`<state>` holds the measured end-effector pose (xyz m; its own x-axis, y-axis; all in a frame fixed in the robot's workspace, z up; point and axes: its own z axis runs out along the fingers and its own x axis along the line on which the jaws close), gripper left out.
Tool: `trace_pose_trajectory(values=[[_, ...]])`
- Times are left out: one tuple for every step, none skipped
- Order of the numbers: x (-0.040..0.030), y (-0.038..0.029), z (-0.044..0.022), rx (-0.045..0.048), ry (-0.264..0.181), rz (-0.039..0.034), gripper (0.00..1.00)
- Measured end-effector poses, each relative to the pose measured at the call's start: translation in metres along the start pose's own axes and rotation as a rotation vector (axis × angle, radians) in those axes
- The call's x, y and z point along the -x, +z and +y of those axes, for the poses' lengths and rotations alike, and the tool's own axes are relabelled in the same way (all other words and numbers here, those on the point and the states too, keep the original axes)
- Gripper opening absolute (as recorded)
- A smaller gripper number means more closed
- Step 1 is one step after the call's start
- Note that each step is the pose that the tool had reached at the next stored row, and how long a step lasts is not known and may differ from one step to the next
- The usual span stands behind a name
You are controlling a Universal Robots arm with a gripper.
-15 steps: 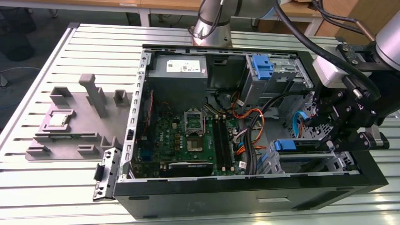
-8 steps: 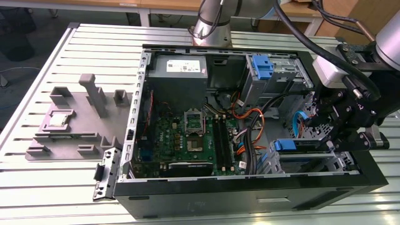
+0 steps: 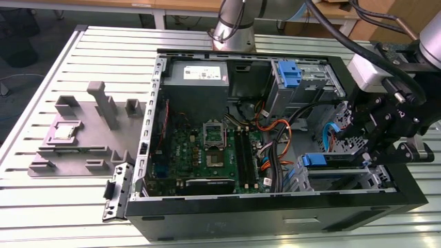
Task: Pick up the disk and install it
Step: 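Insert the first disk wire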
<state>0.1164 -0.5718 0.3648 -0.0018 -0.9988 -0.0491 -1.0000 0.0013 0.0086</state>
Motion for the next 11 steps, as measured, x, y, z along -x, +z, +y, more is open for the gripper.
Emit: trace_pose_trajectory(values=[[0.0001,-0.0014,0.0,0.0,0.0,0.0,0.49],[0.0001,-0.0019,0.0,0.0,0.0,-0.0002,0.49],[0.0001,-0.0019,0.0,0.0,0.0,-0.0005,0.49],[0.0001,-0.0019,0.0,0.0,0.0,-0.0005,0.49],[0.0002,-0.002,0.0,0.0,0.0,-0.0003,0.49],[0.0006,-0.0021,0.0,0.0,0.0,0.0,0.49],[0.0014,-0.0019,0.0,0.0,0.0,-0.0002,0.49],[0.0025,-0.0016,0.0,0.0,0.0,-0.0002,0.49],[0.0035,-0.0013,0.0,0.0,0.0,-0.0004,0.49],[0.0045,-0.001,-0.0001,0.0,0.0,-0.0005,0.49],[0.0056,-0.0008,0.0,0.0,0.0,-0.0006,0.49]])
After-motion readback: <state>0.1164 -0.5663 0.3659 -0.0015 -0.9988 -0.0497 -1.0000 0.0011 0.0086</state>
